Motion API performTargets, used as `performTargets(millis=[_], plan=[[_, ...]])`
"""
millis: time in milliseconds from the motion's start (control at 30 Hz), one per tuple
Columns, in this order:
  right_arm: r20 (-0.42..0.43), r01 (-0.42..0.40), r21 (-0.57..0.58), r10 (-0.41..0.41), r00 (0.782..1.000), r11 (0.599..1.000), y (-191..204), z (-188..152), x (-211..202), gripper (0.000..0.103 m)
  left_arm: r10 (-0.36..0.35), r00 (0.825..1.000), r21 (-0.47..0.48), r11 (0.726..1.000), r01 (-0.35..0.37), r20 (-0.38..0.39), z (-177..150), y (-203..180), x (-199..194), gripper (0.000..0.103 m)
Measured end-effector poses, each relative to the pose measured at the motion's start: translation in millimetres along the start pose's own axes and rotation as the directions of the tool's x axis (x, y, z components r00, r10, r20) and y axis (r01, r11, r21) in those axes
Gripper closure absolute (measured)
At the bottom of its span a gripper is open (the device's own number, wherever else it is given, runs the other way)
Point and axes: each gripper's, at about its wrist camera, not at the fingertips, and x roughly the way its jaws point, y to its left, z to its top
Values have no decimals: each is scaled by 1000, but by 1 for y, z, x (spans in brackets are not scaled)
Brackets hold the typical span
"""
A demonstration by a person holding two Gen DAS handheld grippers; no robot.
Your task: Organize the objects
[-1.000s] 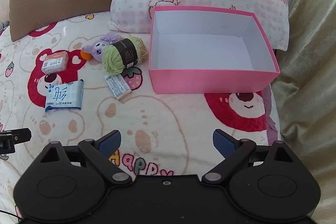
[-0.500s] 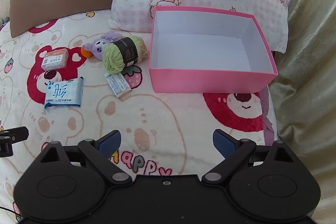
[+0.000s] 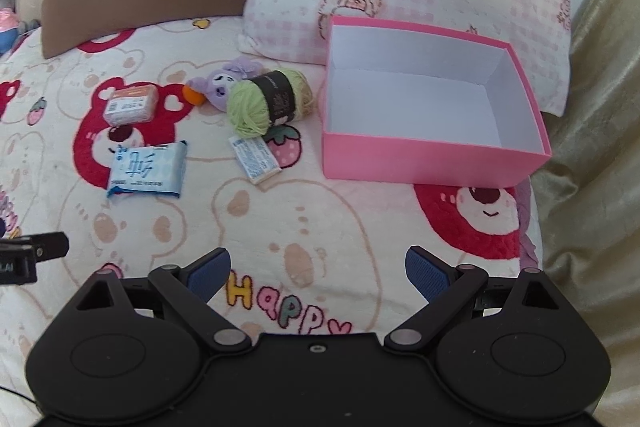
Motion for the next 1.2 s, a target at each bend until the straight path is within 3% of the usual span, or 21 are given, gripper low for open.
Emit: performTargets(millis=[200, 367, 600, 700, 767, 933, 1000, 1200], plan=[[95, -40, -26, 42, 995, 999, -5, 15, -17, 7, -99, 995, -14, 995, 98, -25, 13, 12, -4, 2], [224, -124, -115, 148, 963, 986, 15, 17, -19, 6, -89, 996, 16, 996, 89, -26, 29, 16, 0, 4], [293, -187, -251, 258, 920, 950, 53, 17, 10, 7, -75, 997, 52, 996, 73, 35, 45, 19, 12, 9], [291, -240, -278, 319, 902, 930, 63, 21, 21, 7, -42, 996, 105, 994, 34, 77, 53, 17, 21, 9], [286, -266, -305, 355, 890, 914, 71, 24, 27, 7, -65, 995, 107, 993, 56, 77, 57, 20, 29, 9], [246, -279, -372, 384, 890, 885, 90, 30, 45, 7, -137, 987, 35, 990, 134, 82, 62, 36, 51, 9], [233, -306, -334, 393, 890, 891, 90, 35, 55, 11, -162, 981, 13, 987, 162, 106, 64, 42, 61, 9], [182, -354, -306, 419, 890, 884, 97, 48, 84, 14, -183, 980, -41, 982, 187, 78, 72, 55, 94, 9]])
